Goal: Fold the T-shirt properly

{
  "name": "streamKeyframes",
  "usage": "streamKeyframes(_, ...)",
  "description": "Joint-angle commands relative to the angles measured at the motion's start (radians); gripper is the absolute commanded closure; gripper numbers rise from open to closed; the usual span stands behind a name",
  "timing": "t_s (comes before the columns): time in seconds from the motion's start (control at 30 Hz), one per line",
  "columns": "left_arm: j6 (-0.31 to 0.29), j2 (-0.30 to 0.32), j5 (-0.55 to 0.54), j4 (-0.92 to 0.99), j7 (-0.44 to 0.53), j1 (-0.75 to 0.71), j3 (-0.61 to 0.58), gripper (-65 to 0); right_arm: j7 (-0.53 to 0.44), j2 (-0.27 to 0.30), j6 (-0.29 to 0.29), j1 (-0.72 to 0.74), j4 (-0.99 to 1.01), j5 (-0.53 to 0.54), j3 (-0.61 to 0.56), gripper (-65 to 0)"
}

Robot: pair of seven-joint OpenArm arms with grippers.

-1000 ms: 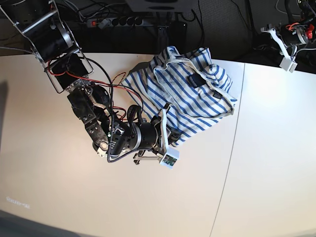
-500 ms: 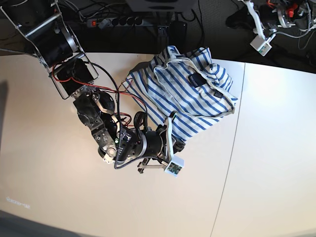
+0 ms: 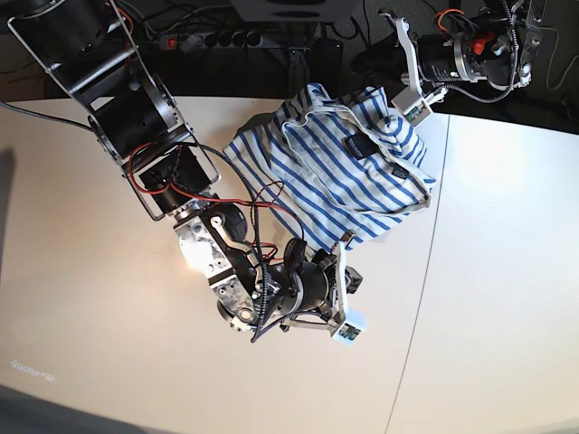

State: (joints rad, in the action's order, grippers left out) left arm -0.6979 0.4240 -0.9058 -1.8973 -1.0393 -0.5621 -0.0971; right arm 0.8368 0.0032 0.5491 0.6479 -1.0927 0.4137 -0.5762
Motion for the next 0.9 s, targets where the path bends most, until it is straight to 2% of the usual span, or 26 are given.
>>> streamKeyframes(0.0,0.000,0.005,-0.017,-0.014,0.012,0.005,0.002,0.0,-0.021,-0.013,0.034,0.040,-0.006,0.012,0.007,0.0)
streamKeyframes(0.3,0.000,0.000,-0.016,-0.014,0.020,0.078,0.002,0.0,-0.012,-0.015,0.034,0.043,0.003,0.013,0.007,0.0)
streamKeyframes(0.47,0.000,-0.025,0.006,-0.006,0.030,0.104,0.002,0.0,0.057,-0.014,0.035,0.038,0.003,0.017,0.007,0.0)
streamKeyframes(0.57,0.000,-0.038,0.015,0.024,0.030,0.135,0.002,0.0,0.105,-0.001,0.035,0.032,0.003,0.087,0.007,0.0)
streamKeyframes(0.73,0.000,-0.041,0.065,0.118,0.034,0.234,0.002,0.0,0.131,0.054,0.036,0.025,0.003,0.206,0.007,0.0)
streamKeyframes(0.87,0.000,-0.041,0.065,0.210,0.034,0.310,0.002,0.0,0.169,0.085,0.039,0.025,0.003,0.261,0.007,0.0)
